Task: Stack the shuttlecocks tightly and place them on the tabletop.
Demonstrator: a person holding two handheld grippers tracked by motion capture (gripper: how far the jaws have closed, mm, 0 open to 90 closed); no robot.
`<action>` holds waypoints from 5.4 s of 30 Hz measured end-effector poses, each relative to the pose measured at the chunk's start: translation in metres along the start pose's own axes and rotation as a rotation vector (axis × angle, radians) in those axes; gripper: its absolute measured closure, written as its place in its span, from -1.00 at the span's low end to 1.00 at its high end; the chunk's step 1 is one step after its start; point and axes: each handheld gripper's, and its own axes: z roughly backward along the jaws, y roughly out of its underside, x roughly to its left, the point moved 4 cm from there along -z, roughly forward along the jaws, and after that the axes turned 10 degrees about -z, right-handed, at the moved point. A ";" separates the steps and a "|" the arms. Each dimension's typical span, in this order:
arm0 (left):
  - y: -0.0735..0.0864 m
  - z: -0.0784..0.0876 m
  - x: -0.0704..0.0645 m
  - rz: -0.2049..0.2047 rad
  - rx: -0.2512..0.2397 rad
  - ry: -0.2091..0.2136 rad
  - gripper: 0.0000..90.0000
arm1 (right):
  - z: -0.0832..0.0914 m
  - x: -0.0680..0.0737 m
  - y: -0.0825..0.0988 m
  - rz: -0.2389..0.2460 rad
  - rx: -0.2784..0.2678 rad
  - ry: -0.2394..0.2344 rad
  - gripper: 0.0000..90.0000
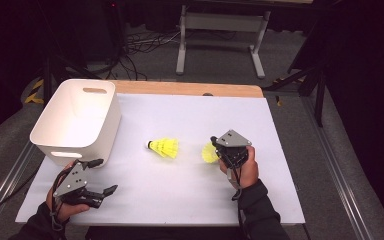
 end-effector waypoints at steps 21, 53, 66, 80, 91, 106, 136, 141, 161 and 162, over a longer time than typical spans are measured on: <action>0.000 0.000 0.000 -0.002 0.000 0.001 -0.83 | -0.035 0.043 -0.012 -0.093 -0.038 -0.180 1.00; 0.000 0.000 0.000 -0.001 0.000 0.005 -0.83 | -0.016 -0.009 0.018 -0.107 0.034 -0.171 0.81; 0.000 0.000 -0.001 0.005 0.001 0.003 -0.83 | -0.017 -0.020 0.040 -0.068 0.127 -0.189 0.65; 0.001 -0.002 -0.001 0.004 0.008 0.008 -0.83 | -0.016 -0.024 0.055 -0.019 0.173 -0.178 0.54; 0.002 -0.001 -0.001 -0.002 0.010 0.004 -0.83 | -0.006 -0.026 0.053 0.007 0.156 -0.152 0.39; 0.001 0.000 0.000 0.002 0.004 -0.004 -0.84 | 0.029 -0.019 0.053 -0.008 0.070 -0.190 0.13; 0.000 -0.001 -0.001 0.000 0.004 -0.007 -0.85 | 0.011 0.011 0.069 0.020 0.139 -0.291 0.33; 0.000 -0.001 -0.001 0.000 0.004 -0.006 -0.85 | 0.008 0.014 0.069 0.034 0.149 -0.302 0.60; 0.001 -0.001 0.000 -0.001 0.006 -0.002 -0.85 | 0.011 0.016 0.065 0.064 0.127 -0.292 1.00; 0.000 -0.001 0.000 -0.001 0.006 -0.004 -0.85 | 0.012 0.016 0.065 0.065 0.122 -0.290 1.00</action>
